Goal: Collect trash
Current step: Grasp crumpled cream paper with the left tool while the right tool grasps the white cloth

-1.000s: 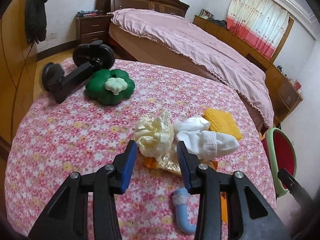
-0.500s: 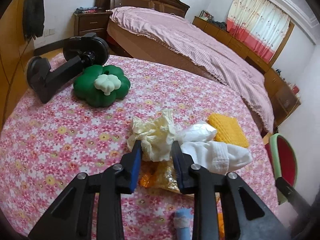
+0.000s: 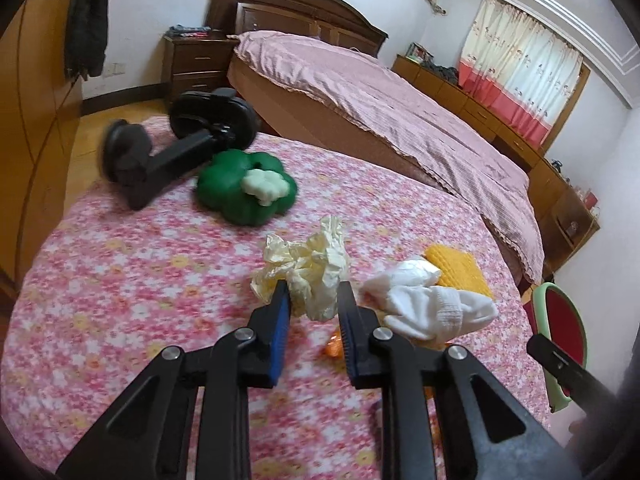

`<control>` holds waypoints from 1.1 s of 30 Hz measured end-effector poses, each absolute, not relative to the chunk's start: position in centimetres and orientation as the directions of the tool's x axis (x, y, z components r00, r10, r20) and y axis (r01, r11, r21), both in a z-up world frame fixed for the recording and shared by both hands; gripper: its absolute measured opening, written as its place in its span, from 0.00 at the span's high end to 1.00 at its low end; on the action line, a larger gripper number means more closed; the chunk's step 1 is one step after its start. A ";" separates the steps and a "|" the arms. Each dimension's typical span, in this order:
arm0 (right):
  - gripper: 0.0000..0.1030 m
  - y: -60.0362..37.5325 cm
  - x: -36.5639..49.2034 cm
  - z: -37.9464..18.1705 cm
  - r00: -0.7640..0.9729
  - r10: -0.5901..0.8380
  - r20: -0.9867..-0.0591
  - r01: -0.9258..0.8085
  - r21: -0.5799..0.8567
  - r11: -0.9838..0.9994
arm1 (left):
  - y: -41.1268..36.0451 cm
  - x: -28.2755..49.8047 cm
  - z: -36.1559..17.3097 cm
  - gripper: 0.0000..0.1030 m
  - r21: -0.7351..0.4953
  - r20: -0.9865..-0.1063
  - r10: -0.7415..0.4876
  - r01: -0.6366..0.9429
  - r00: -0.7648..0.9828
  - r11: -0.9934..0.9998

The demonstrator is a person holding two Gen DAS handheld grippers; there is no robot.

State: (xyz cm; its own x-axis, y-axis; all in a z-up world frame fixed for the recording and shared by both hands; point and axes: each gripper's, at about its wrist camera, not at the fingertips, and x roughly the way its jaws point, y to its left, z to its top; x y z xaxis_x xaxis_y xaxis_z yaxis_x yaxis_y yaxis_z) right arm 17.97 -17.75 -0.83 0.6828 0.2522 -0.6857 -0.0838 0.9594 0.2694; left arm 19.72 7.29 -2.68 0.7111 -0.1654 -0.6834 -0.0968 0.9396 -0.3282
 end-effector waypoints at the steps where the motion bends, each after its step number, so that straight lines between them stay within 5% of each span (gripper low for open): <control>1: 0.53 -17.3 18.2 -0.8 0.681 0.260 -0.684 -0.096 0.269 0.959 | 7.6 19.5 -2.7 0.78 -0.330 -0.683 -0.161 -0.104 0.713 0.938; 5: 0.51 -15.3 19.3 -1.1 0.668 0.291 -0.684 -0.138 0.270 0.953 | 8.7 18.6 -2.7 0.78 -0.321 -0.685 -0.129 -0.138 0.717 0.937; 8: 0.39 -14.0 20.1 -1.6 0.659 0.309 -0.686 -0.156 0.278 0.948 | 9.6 18.0 -2.8 0.78 -0.317 -0.686 -0.109 -0.161 0.719 0.935; 16: 0.39 -11.1 21.8 -3.3 0.626 0.303 -0.718 -0.191 0.236 0.953 | 10.2 17.2 -3.2 0.78 -0.329 -0.685 -0.113 -0.167 0.719 0.929; 24: 0.77 -10.8 21.5 -4.0 0.612 0.324 -0.721 -0.209 0.248 0.946 | 9.6 16.7 -3.1 0.78 -0.336 -0.681 -0.135 -0.143 0.719 0.931; 33: 0.82 -12.3 19.0 -2.1 0.662 0.336 -0.670 -0.210 0.265 0.941 | 8.7 15.2 -1.9 0.78 -0.344 -0.666 -0.153 -0.119 0.730 0.931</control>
State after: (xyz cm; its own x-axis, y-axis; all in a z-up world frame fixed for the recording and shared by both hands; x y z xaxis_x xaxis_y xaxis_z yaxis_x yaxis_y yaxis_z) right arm 18.98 -12.33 -2.11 0.6624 0.3358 -0.6697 -0.2097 0.9413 0.2646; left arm 15.20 8.68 -1.90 0.7303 -0.1530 -0.6658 -0.1186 0.9314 -0.3441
